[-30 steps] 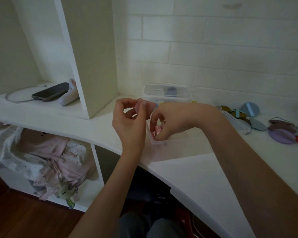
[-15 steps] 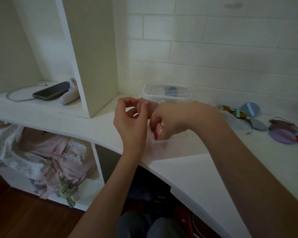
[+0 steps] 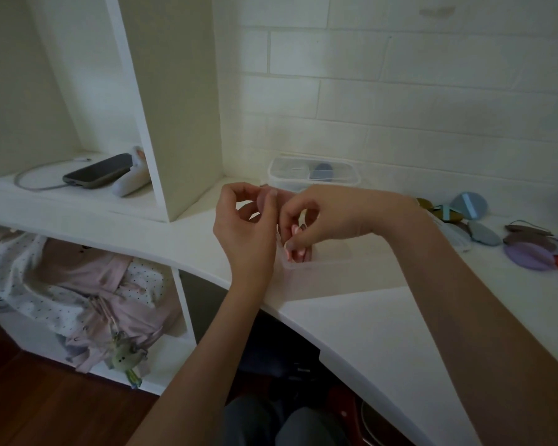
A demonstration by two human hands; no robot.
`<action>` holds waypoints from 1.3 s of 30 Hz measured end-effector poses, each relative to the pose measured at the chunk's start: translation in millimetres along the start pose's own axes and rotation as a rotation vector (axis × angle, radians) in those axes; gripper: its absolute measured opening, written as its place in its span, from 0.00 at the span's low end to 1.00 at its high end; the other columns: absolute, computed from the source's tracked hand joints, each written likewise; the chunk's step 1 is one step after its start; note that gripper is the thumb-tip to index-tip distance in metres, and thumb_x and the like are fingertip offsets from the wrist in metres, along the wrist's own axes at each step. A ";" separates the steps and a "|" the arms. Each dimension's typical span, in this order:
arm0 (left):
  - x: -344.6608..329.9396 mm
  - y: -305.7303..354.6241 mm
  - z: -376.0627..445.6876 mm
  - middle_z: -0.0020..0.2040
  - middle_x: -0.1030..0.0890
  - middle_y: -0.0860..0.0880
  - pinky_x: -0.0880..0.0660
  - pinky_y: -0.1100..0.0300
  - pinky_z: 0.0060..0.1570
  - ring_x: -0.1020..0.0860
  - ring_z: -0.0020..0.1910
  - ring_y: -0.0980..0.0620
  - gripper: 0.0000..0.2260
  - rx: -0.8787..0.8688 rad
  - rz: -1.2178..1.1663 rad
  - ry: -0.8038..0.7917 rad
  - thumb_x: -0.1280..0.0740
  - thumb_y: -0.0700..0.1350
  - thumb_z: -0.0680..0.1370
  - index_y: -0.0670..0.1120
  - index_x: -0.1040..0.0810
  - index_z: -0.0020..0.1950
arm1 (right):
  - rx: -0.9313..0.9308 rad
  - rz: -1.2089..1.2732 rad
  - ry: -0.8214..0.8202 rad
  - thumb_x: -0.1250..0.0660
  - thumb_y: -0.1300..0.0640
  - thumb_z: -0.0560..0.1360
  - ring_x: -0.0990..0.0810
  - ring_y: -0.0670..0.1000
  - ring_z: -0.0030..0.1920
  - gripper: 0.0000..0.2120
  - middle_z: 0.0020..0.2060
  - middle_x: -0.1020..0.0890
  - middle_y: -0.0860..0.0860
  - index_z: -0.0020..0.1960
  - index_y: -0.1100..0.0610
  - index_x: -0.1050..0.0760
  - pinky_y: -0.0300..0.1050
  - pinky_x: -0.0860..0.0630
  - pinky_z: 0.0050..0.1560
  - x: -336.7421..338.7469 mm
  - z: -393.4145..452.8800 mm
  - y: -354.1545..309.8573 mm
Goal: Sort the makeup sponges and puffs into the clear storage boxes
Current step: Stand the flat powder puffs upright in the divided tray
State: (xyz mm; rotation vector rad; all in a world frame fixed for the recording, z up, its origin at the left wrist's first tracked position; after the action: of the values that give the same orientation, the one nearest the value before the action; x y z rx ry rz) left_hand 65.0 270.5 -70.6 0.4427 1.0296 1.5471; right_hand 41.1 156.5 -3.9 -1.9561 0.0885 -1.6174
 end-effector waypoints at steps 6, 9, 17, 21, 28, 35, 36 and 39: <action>-0.6 2.8 -0.8 0.42 0.22 0.53 0.22 0.63 0.38 0.19 0.41 0.50 0.08 0.023 -0.084 -0.023 0.29 0.38 0.74 0.47 0.27 0.44 | -0.034 0.079 0.183 0.29 0.49 0.73 0.23 0.39 0.39 0.04 0.44 0.18 0.47 0.45 0.48 0.21 0.34 0.28 0.44 14.7 -5.8 5.6; -1.8 4.5 -1.9 0.42 0.24 0.53 0.22 0.62 0.36 0.20 0.38 0.57 0.06 0.016 -0.124 -0.057 0.31 0.37 0.75 0.43 0.27 0.46 | -0.085 0.285 0.503 0.32 0.52 0.75 0.22 0.44 0.34 0.09 0.40 0.20 0.52 0.51 0.56 0.25 0.32 0.28 0.30 23.8 -7.7 6.8; -1.8 3.9 -1.9 0.43 0.19 0.47 0.21 0.56 0.41 0.18 0.43 0.51 0.01 0.007 -0.234 -0.137 0.38 0.40 0.79 0.45 0.29 0.49 | -0.137 0.279 0.546 0.29 0.61 0.72 0.24 0.44 0.25 0.07 0.29 0.20 0.54 0.50 0.59 0.21 0.34 0.27 0.26 18.4 -3.6 1.7; -2.0 1.1 -4.0 0.31 0.23 0.49 0.26 0.58 0.39 0.23 0.32 0.45 0.10 -0.104 -0.232 -0.226 0.42 0.41 0.78 0.42 0.27 0.38 | -0.229 0.206 0.589 0.31 0.65 0.67 0.28 0.40 0.19 0.08 0.22 0.22 0.47 0.46 0.57 0.20 0.31 0.33 0.22 32.1 -15.6 0.0; -14.7 -0.9 -14.5 0.27 0.24 0.50 0.39 0.59 0.52 0.27 0.30 0.60 0.20 -0.286 0.057 -0.700 0.47 0.50 0.76 0.46 0.25 0.28 | -0.260 0.191 0.472 0.35 0.66 0.69 0.31 0.40 0.19 0.10 0.21 0.22 0.45 0.49 0.56 0.23 0.32 0.32 0.24 32.9 -21.1 -5.5; -18.7 0.9 -11.8 0.29 0.24 0.47 0.34 0.52 0.41 0.28 0.33 0.53 0.17 -0.468 0.144 -0.761 0.46 0.47 0.73 0.44 0.28 0.26 | -0.293 0.161 0.326 0.32 0.64 0.70 0.26 0.43 0.25 0.09 0.30 0.18 0.51 0.50 0.57 0.23 0.36 0.26 0.28 33.0 -25.5 -2.8; -19.0 1.5 -11.4 0.29 0.24 0.46 0.34 0.51 0.40 0.28 0.34 0.51 0.16 -0.497 0.144 -0.757 0.46 0.46 0.73 0.48 0.28 0.27 | -0.301 0.162 0.301 0.31 0.63 0.70 0.24 0.44 0.27 0.08 0.32 0.17 0.53 0.49 0.58 0.22 0.36 0.26 0.28 32.0 -25.7 -3.2; -18.1 -0.3 -12.5 0.30 0.25 0.50 0.37 0.54 0.48 0.28 0.39 0.56 0.12 -0.475 0.195 -0.740 0.48 0.49 0.73 0.57 0.31 0.31 | -0.327 0.182 0.272 0.32 0.64 0.71 0.22 0.44 0.26 0.07 0.34 0.16 0.55 0.48 0.59 0.23 0.36 0.24 0.28 29.7 -25.3 -3.0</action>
State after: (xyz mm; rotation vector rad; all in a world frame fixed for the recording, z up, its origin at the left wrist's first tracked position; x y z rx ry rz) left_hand 60.5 249.1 -72.9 0.7143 0.0456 1.5466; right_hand 24.8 136.8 25.7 -1.8787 0.6570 -1.8227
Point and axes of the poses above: each hand's wrist, its own z-axis towards the middle knuckle, its own x-axis out of the back of the hand, y = z × x, the point moved 3 cm from there along z, towards the middle knuckle
